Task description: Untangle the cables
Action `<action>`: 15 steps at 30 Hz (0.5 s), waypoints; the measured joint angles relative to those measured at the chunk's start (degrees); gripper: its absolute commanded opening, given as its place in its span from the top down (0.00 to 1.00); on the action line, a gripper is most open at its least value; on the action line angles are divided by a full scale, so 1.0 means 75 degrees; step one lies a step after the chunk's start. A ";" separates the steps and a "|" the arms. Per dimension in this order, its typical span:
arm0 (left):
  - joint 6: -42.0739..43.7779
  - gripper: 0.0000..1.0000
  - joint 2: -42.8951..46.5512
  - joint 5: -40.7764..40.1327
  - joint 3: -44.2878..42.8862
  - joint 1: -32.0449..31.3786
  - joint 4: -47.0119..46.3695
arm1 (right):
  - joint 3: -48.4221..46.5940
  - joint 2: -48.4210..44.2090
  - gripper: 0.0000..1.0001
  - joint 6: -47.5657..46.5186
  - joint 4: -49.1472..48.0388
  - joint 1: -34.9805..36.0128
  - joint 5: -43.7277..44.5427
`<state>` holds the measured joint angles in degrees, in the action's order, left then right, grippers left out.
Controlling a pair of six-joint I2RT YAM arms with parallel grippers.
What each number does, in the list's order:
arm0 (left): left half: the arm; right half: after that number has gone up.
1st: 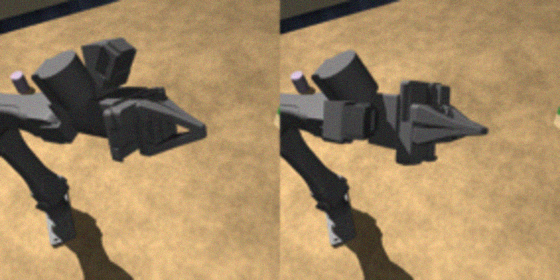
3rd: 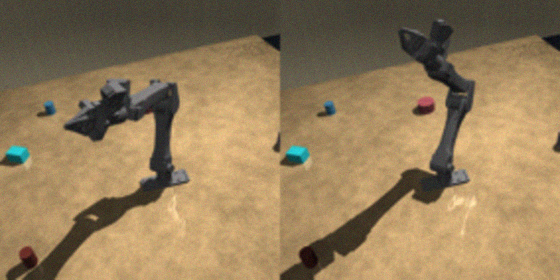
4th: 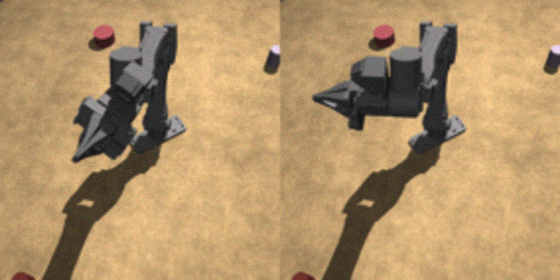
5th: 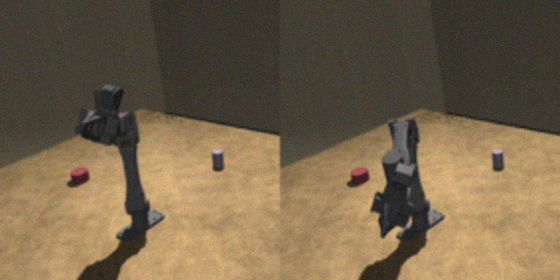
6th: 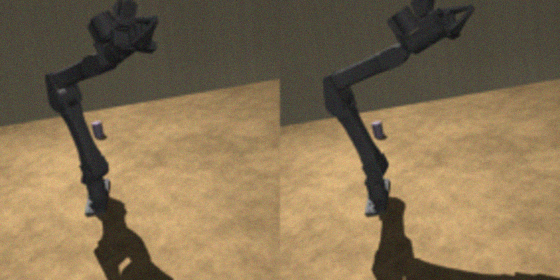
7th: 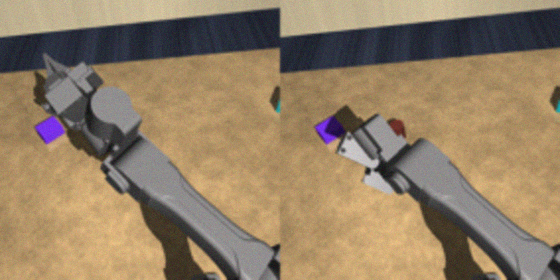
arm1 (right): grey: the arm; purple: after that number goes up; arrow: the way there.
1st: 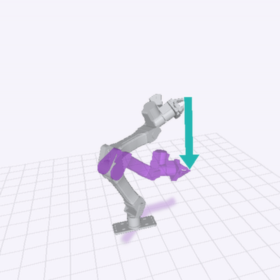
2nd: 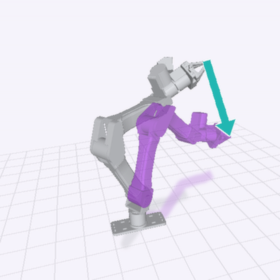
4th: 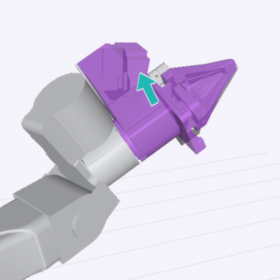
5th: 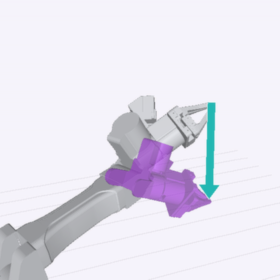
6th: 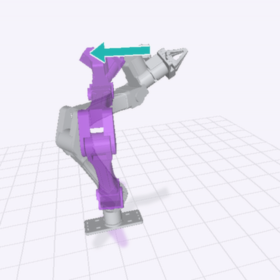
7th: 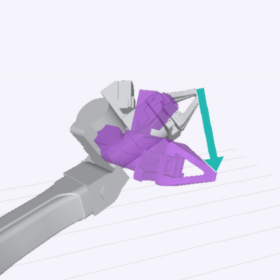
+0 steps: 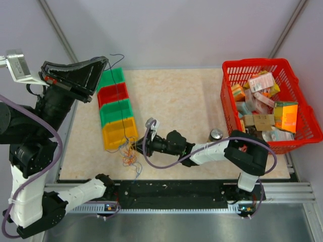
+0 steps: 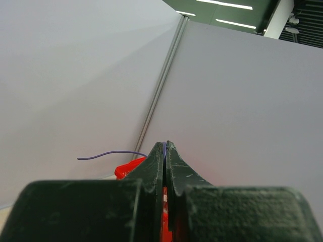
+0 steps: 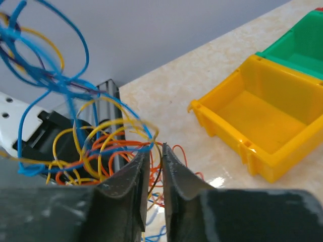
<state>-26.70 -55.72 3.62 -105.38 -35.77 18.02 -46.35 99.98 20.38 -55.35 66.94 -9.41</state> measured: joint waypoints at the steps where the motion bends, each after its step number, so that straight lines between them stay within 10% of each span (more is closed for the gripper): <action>1: -0.0009 1.00 0.0000 0.0000 0.0003 0.0000 0.0000 | -0.0041 0.0029 1.00 0.0038 0.0000 0.0006 -0.0047; 15: 0.1023 1.00 0.0664 -0.1236 0.0274 0.0000 0.0796 | 0.0487 -0.1314 1.00 0.0207 0.2296 -0.0883 0.4785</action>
<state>-19.03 -50.74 -5.65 -103.33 -35.77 23.99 -42.70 90.13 21.93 -38.13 60.31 26.48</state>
